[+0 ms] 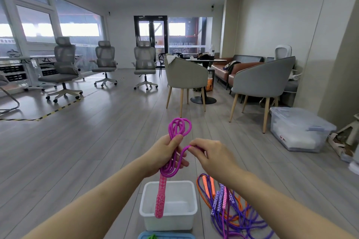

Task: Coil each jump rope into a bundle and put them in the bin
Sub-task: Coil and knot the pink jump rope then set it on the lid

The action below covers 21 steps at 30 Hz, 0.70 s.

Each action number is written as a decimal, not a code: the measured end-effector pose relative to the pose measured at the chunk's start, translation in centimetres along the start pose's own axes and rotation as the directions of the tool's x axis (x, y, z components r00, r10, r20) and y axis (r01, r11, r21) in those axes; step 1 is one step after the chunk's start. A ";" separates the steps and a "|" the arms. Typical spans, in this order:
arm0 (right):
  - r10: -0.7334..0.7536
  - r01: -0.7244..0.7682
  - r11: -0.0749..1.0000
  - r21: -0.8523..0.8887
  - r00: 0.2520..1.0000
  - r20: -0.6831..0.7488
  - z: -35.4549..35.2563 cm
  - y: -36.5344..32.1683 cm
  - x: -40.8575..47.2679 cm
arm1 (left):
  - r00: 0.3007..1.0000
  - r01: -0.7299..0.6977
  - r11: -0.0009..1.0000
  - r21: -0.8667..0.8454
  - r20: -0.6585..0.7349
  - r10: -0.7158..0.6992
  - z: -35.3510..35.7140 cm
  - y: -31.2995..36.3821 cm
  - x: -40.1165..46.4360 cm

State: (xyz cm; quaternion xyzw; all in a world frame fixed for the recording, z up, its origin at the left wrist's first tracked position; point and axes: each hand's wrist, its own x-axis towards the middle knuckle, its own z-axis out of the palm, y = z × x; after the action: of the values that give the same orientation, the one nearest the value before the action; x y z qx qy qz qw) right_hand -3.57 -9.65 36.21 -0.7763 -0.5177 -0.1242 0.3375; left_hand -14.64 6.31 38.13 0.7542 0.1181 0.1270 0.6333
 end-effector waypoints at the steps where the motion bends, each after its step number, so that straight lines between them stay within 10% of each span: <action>1: -0.004 0.003 1.000 -0.017 0.999 -0.033 0.0 0.0 0.1 | 1.000 0.004 1.000 0.000 0.026 -0.004 0.3 0.1 -0.1; 8: -0.013 -0.004 0.987 -0.160 0.994 -0.108 -0.2 0.2 0.3 | 0.993 0.055 0.998 -0.042 0.107 -0.051 1.3 0.5 -0.5; 13: 0.052 -0.055 0.947 -0.317 0.998 -0.019 -1.8 1.8 0.2 | 0.933 0.111 0.960 0.258 0.304 -0.190 -0.3 0.6 -1.0; 21: 0.493 -0.454 0.851 0.264 0.863 -0.107 -1.4 4.7 -0.5 | 0.985 0.086 0.991 -0.106 0.157 -0.069 -1.1 0.4 -0.5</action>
State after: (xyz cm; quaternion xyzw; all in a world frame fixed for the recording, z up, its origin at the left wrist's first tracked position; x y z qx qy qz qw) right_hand 0.54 -12.02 35.07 -0.8220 -0.2897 -0.0422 0.4884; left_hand -15.44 7.12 38.65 0.7198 0.0910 0.0505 0.6863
